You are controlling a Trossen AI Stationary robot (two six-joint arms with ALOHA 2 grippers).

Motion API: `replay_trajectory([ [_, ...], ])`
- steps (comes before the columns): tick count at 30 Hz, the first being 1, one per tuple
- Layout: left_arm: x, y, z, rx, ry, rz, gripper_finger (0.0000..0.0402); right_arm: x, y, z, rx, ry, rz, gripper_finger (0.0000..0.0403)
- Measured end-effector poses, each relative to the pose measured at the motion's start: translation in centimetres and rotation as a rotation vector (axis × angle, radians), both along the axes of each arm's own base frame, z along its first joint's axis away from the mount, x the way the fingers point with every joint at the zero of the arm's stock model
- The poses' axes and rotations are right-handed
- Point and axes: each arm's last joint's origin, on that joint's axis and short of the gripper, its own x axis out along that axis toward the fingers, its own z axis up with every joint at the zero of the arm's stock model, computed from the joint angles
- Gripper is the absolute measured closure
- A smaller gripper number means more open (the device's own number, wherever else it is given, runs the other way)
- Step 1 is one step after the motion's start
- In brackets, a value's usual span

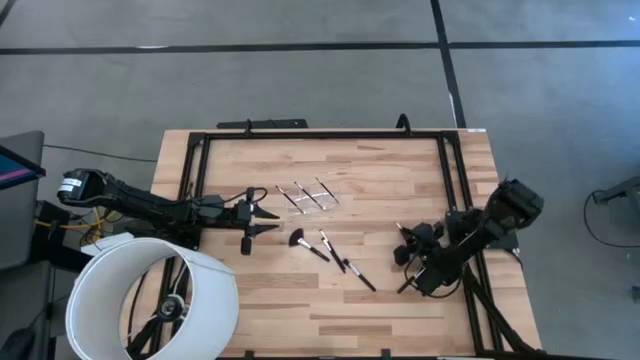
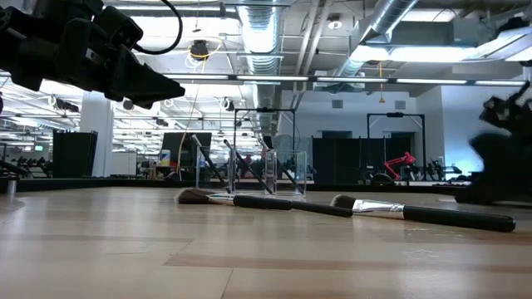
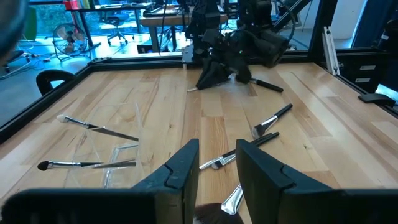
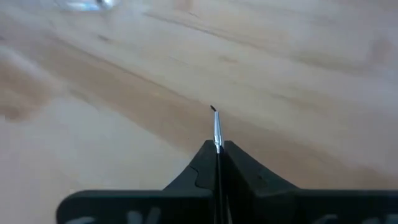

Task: Put items in baskets/containers
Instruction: Put the black liner brush into the transparent organizer

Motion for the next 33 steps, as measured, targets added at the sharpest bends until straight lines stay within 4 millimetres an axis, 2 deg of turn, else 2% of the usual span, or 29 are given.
replay_trajectory([
  [2, 0.0, 0.0, 0.0, 0.0, 0.0, 0.0, 0.0298, 0.6, -0.1, 1.0, 0.01, -0.073, -0.009, 0.04],
  [7, 0.0, 0.0, 0.1, -0.001, -0.009, 0.0, 0.0298, 2.7, -0.6, 2.1, 0.044, -0.07, 0.027, 0.04],
  [12, 0.0, 0.0, 0.1, -0.001, -0.015, 0.0, 0.0298, 6.9, -1.4, 3.5, -0.005, -0.156, 0.131, 0.0399],
  [15, 0.0, 0.0, 0.1, -0.001, -0.016, 0.0, 0.0298, 9.8, -2.4, 5.5, -0.13, -0.232, 0.206, 0.0398],
  [18, 0.0, 0.0, 0.1, 0.0, -0.016, 0.0, 0.0298, 12.0, -4.2, 8.5, -0.322, -0.31, 0.248, 0.04],
  [21, 0.0, 0.0, 0.1, 0.002, -0.016, -0.001, 0.0298, 13.0, -6.6, 11.6, -0.49, -0.429, 0.29, 0.04],
  [24, 0.0, 0.0, 0.2, 0.002, -0.016, -0.001, 0.0298, 13.6, -9.4, 13.2, -0.589, -0.582, 0.421, 0.0398],
  [26, 0.0, 0.0, 0.2, 0.002, -0.016, -0.001, 0.0298, 14.0, -11.2, 12.8, -0.59, -0.615, 0.475, 0.0398],
  [29, 0.0, 0.0, 0.1, 0.002, -0.016, -0.001, 0.0298, 15.2, -14.0, 10.7, -0.517, -0.623, 0.494, 0.0398],
  [33, 0.0, 0.0, 0.2, 0.002, -0.016, -0.001, 0.0298, 18.1, -16.4, 8.9, -0.522, -0.69, 0.599, 0.0398],
])
